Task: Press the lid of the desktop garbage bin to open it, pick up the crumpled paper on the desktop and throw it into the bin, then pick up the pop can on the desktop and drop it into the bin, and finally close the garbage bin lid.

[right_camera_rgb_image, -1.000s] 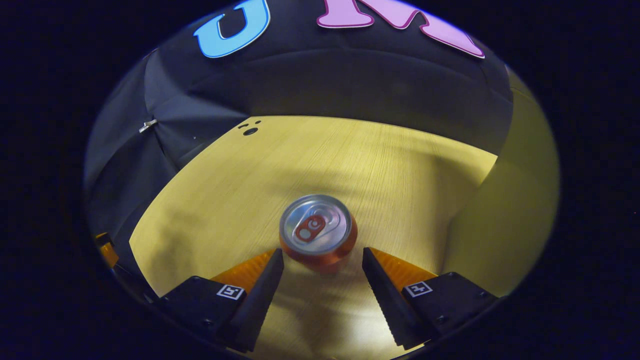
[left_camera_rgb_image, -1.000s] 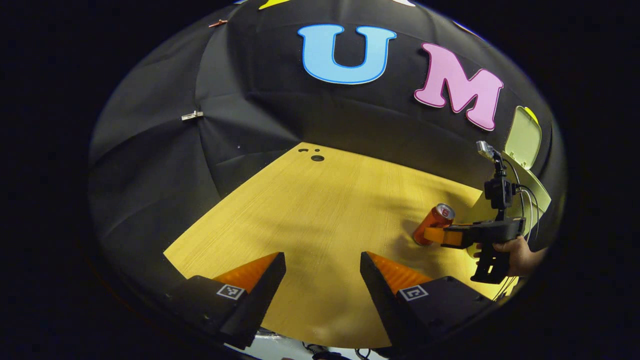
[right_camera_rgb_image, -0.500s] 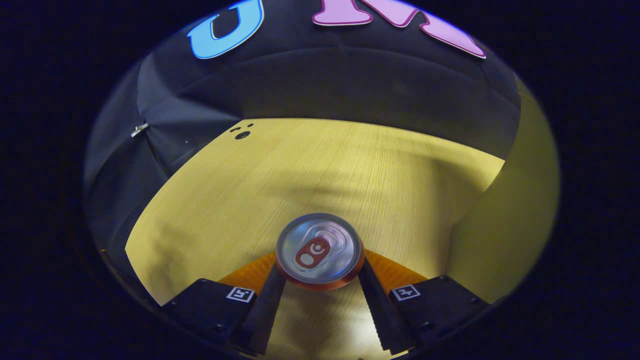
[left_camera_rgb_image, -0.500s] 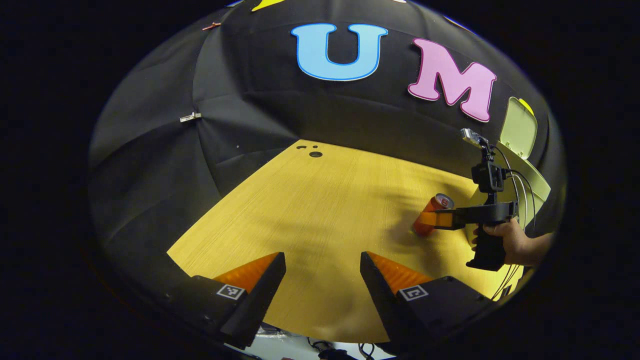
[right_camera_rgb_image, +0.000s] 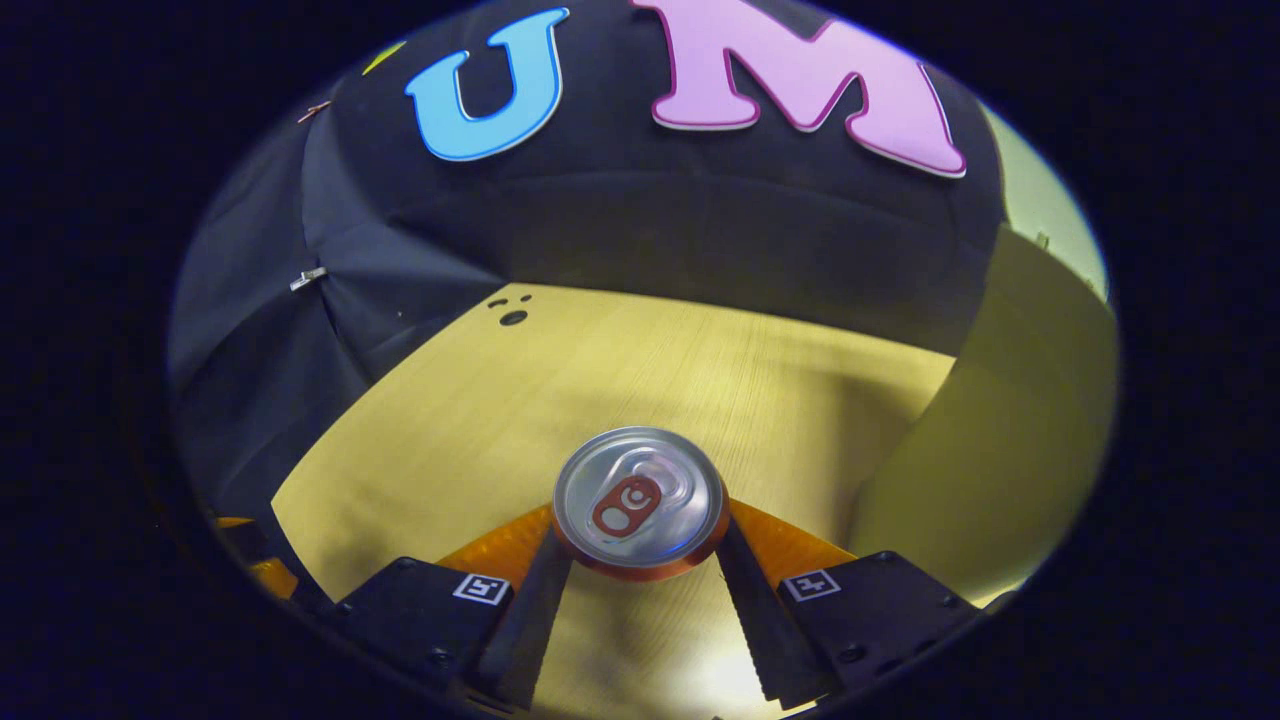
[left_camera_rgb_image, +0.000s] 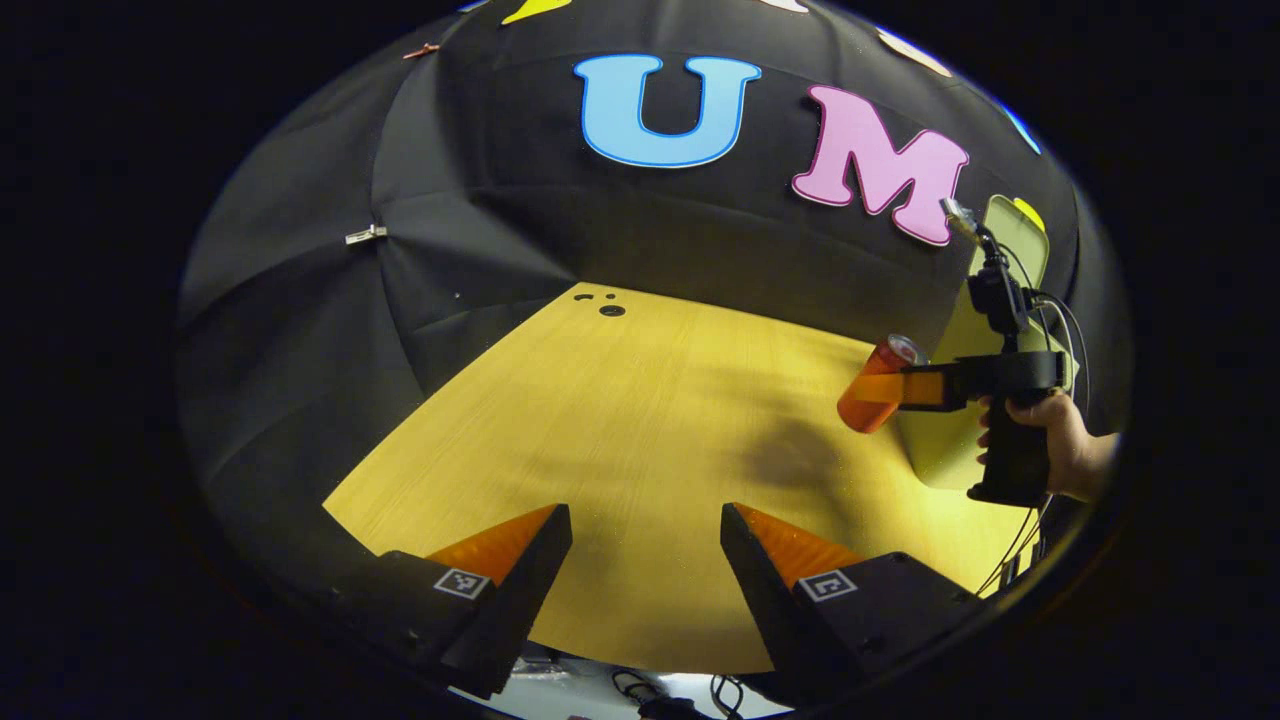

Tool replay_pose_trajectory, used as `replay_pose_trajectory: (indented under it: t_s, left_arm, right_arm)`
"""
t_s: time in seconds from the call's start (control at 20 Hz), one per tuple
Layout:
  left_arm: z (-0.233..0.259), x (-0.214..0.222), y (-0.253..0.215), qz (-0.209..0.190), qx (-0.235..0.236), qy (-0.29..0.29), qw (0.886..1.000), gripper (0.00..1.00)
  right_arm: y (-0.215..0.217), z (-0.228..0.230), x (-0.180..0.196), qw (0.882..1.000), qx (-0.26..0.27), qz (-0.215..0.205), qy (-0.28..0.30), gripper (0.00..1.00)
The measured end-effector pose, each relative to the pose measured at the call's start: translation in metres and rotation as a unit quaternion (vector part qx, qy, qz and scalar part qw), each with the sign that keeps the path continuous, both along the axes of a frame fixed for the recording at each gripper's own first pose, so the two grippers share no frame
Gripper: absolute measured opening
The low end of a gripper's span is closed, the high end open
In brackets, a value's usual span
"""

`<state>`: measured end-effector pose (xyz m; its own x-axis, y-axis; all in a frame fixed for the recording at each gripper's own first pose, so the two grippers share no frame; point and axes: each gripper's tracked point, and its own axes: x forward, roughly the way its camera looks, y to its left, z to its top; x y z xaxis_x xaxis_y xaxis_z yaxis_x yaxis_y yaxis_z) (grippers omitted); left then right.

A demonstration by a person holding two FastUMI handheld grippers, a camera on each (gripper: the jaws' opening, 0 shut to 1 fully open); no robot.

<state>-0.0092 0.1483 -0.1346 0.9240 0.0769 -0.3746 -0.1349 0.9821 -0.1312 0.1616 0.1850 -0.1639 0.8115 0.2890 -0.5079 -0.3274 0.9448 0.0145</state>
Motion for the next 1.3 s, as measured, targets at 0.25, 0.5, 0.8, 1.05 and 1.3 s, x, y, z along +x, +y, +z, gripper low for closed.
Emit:
replay_pose_trajectory:
  t_s: [0.25,0.5,0.8,1.05,1.3]
  left_arm:
    - [0.002,-0.006,-0.003,-0.049,-0.011,-0.018,0.999,0.96]
    - [0.021,-0.014,-0.003,-0.089,-0.011,-0.040,0.995,0.96]
    - [0.042,-0.007,-0.007,-0.107,-0.001,-0.055,0.993,0.96]
    - [0.051,0.000,-0.023,-0.100,-0.021,-0.058,0.993,0.96]
    - [0.053,0.010,-0.053,-0.098,-0.001,-0.052,0.994,0.96]
  right_arm:
    - [-0.011,0.060,-0.027,0.998,-0.002,-0.014,-0.060,0.83]
    - [-0.030,0.130,-0.049,0.992,0.000,-0.045,-0.122,0.83]
    - [-0.082,0.213,-0.048,0.977,0.027,-0.102,-0.186,0.83]
    - [-0.138,0.244,-0.029,0.967,0.028,-0.141,-0.210,0.83]
    - [-0.193,0.243,-0.010,0.963,0.031,-0.165,-0.210,0.83]
